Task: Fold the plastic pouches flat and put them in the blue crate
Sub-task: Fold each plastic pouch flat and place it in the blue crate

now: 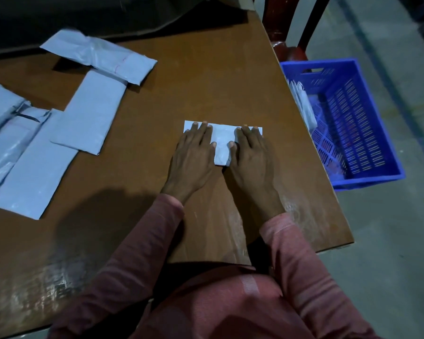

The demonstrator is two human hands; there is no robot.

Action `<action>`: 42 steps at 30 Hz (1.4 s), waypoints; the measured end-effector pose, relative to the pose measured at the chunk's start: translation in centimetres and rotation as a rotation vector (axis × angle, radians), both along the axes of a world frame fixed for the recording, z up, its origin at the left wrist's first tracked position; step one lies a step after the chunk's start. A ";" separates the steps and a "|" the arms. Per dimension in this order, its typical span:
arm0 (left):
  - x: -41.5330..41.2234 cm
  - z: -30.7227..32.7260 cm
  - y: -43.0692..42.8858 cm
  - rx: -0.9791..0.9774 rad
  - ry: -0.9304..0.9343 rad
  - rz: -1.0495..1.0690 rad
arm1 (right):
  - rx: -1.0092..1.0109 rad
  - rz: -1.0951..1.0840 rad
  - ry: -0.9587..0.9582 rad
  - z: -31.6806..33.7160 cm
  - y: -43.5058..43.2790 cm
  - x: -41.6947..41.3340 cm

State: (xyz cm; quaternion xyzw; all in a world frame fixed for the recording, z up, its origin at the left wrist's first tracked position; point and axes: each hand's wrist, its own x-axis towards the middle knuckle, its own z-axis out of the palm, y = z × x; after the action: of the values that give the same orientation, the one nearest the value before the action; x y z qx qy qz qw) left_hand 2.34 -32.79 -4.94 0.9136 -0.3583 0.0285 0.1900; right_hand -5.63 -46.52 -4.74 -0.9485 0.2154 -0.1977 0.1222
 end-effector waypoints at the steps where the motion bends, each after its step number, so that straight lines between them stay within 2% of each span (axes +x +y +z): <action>1: -0.1 -0.5 0.0 0.017 -0.015 0.001 | -0.001 -0.005 -0.005 -0.4 0.0 0.0; 9: -0.4 -1.2 -0.1 0.010 -0.064 0.023 | -0.023 -0.057 -0.022 -1.2 0.9 0.1; 13: -0.3 -1.1 0.2 0.025 -0.050 0.014 | 0.009 -0.006 -0.033 -0.9 0.4 -0.4; 19: -4.6 -0.2 3.0 -0.122 -0.062 0.057 | 0.055 0.105 -0.069 1.6 0.9 -4.6; 25: -6.9 -1.2 3.7 -0.166 -0.123 0.090 | 0.070 0.106 -0.002 1.2 2.0 -6.9; 29: -6.3 -0.9 3.7 -0.102 -0.150 0.062 | 0.033 0.117 0.053 1.3 2.2 -6.4; 35: -5.5 1.3 5.4 -0.197 -0.086 0.036 | 0.052 0.095 -0.074 2.9 2.1 -7.0; 39: -5.5 2.0 5.4 -0.175 -0.049 0.044 | 0.083 0.127 0.016 2.6 2.1 -6.9; 42: -3.2 4.1 3.8 -0.211 0.019 0.054 | 0.113 0.116 0.012 3.5 1.8 -6.0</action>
State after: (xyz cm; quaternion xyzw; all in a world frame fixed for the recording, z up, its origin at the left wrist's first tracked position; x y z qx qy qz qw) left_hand -0.91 -28.96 -0.85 0.8980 -0.3269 0.0623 0.2878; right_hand -11.68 -44.77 -1.29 -0.9521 0.1714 -0.1723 0.1855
